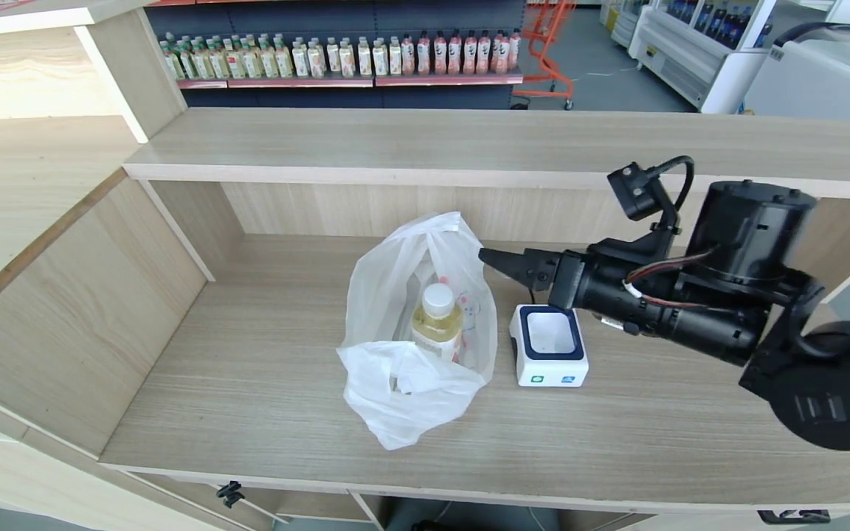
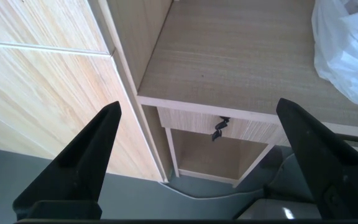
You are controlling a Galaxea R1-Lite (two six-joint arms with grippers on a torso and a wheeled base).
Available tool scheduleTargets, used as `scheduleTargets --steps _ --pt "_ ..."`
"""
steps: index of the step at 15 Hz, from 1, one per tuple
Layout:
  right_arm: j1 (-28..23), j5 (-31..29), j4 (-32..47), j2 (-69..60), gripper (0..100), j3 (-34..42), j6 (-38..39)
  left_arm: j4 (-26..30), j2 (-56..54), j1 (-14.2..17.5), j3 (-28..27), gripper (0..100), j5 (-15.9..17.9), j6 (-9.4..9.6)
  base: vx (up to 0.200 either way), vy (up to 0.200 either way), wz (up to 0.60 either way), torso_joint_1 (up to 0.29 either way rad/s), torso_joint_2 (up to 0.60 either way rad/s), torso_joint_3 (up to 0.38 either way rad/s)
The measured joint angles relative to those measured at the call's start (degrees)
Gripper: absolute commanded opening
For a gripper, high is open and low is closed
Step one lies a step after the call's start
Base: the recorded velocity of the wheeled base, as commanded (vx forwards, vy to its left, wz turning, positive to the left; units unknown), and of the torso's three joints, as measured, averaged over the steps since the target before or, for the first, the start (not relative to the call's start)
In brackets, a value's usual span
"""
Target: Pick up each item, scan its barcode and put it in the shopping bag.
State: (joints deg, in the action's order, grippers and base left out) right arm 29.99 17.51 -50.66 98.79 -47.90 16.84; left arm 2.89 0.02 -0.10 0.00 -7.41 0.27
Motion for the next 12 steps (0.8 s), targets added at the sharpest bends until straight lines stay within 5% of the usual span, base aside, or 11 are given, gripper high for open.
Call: scheduleTargets --steps 3,8,12 --pt "-4.3 -2.8 12.6 -11.3 100 5.6 -6.5 0.0 0.0 0.0 0.0 100 0.0 -0.02 0.0 0.0 0.0 0.0 0.0 0.0" --pt "-11.1 -9.3 16.7 -20.7 100 11.9 -11.9 0.0 0.0 0.0 0.0 100 0.0 0.0 0.0 0.0 0.0 0.0 0.0 0.0" --pt "-14.5 -12.4 17.8 -24.5 100 13.5 -12.4 0.0 0.0 0.0 0.0 100 0.0 -0.06 -0.2 0.0 0.0 0.007 0.0 0.006"
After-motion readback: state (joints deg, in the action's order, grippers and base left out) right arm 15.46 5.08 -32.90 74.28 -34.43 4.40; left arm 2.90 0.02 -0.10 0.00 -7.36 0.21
